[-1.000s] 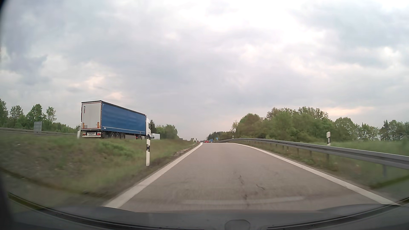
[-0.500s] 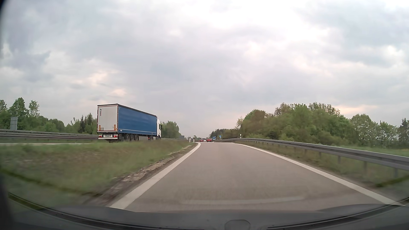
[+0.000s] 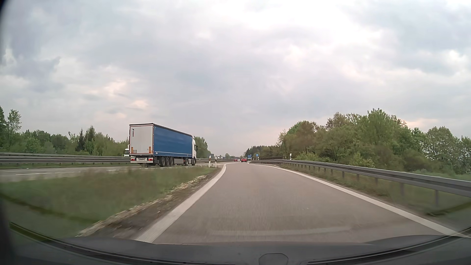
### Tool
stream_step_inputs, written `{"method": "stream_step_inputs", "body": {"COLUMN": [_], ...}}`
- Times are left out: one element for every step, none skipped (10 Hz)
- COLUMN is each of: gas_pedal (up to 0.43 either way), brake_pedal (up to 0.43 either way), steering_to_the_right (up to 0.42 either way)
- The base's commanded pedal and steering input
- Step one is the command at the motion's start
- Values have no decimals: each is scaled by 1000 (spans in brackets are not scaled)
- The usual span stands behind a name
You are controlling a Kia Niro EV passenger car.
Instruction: Follow the waypoints while adhering to traffic rules and regulations
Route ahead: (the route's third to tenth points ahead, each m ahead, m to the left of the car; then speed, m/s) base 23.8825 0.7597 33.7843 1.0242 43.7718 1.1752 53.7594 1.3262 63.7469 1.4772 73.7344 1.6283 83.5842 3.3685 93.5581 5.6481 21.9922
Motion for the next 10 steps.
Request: {"method": "stream_step_inputs", "body": {"gas_pedal": [248,228,220,220,220,220,228,228,228,228], "brake_pedal": [0,0,0,0,0,0,0,0,0,0], "steering_to_the_right": [-10,-10,-10,-10,-10,-10,-10,-11,-10,-10]}}
